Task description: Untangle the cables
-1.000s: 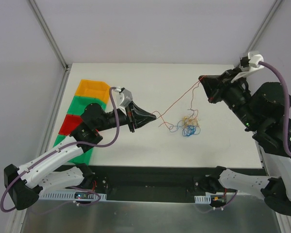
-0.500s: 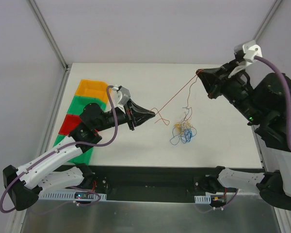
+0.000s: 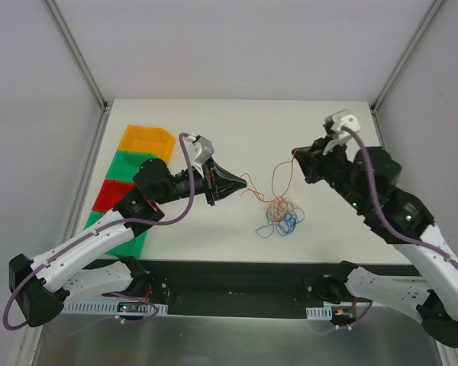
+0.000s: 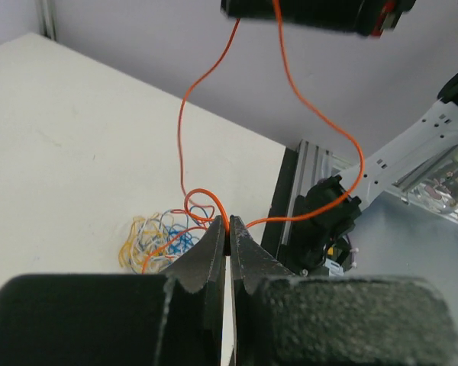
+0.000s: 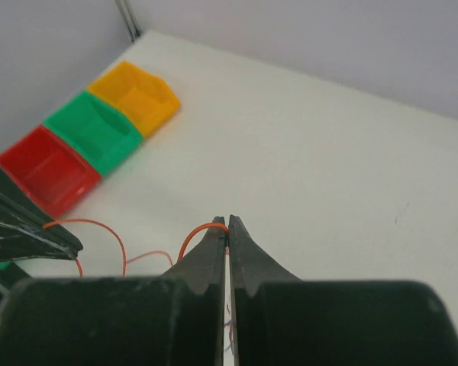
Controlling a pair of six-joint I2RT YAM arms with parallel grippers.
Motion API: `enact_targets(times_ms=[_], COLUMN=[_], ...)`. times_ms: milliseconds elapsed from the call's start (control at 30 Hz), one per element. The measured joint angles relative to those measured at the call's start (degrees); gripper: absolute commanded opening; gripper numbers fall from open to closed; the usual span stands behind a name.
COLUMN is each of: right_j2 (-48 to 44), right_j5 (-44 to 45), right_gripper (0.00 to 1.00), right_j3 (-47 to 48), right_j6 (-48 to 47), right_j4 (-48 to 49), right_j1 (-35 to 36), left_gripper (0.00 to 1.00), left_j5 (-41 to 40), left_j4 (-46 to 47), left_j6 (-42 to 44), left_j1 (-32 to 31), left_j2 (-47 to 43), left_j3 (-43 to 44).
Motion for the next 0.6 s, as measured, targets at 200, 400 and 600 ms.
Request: enact_targets(times_ms=[200,400,600], right_j2=[2.8,2.9,3.1], right_j5=[0.2,0.1,-0.2], right_gripper=[0.01,0.01,0.01], right_j3=[-10.1,-8.2,-0.6], right_j6=[9.8,14.6,14.6], right_j4=[-2.4,-3.8,-7.3], right_j1=[0.0,0.0,0.0], left_gripper=[0.23,0.66,0.87], left_j5=[0.1,1.9,1.8], left_j4=[-6.4,-12.0,-13.6], left_j6=[-0.1,-0.1,2.0], left_j1=[0.0,0.0,0.0], left_j2=[7.8,12.6,8.9], left_j3=[3.0,5.7,5.7])
